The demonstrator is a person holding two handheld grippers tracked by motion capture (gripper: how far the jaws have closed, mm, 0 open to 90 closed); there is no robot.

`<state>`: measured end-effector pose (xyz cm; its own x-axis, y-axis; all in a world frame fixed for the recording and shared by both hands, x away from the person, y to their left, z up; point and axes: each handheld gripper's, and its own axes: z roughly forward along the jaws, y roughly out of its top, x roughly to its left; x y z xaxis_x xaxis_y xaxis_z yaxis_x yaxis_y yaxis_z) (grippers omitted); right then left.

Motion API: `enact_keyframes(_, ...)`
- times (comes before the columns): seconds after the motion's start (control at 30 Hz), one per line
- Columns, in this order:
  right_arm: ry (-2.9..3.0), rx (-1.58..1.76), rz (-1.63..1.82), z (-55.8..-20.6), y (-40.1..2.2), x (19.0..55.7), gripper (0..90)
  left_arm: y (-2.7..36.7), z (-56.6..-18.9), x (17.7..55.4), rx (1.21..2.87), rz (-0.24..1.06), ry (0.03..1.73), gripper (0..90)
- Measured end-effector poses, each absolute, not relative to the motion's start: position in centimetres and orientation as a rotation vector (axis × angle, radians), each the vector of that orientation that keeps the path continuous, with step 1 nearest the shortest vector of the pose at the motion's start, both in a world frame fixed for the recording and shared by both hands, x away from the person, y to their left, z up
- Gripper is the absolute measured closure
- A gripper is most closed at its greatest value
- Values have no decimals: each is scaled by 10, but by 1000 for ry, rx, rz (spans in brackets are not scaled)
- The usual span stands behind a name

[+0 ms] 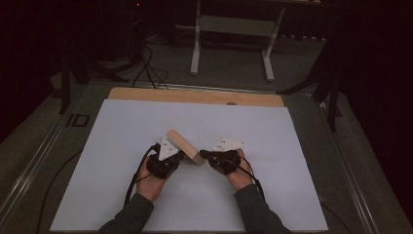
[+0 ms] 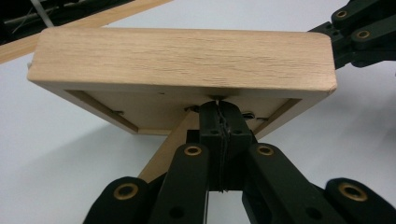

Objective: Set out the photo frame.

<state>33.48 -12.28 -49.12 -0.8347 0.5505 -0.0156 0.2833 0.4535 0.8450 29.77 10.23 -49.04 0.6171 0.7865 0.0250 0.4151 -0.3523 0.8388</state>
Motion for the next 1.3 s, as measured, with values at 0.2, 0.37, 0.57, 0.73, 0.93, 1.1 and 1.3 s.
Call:
enact_keyframes(0.2, 2432, 701, 1323, -491, -121, 331, 895, 104, -491, 299, 1981, 548, 958, 893)
enact_keyframes(0.37, 2436, 693, 1325, -491, -119, 329, 896, 105, -493, 301, 1984, 528, 962, 893)
enact_keyframes(0.57, 2441, 683, 1326, -491, -118, 327, 896, 106, -493, 302, 1980, 529, 968, 893)
enact_keyframes(0.73, 2453, 661, 1327, -491, -114, 324, 896, 109, -494, 305, 1967, 510, 982, 894)
enact_keyframes(0.93, 2463, 637, 1331, -491, -107, 321, 896, 114, -494, 307, 1950, 489, 994, 894)
enact_keyframes(1.1, 2468, 623, 1336, -490, -104, 318, 896, 116, -495, 309, 1941, 485, 1004, 894)
enact_keyframes(1.3, 2480, 589, 1346, -491, -98, 315, 882, 119, -495, 310, 1930, 483, 1017, 894)
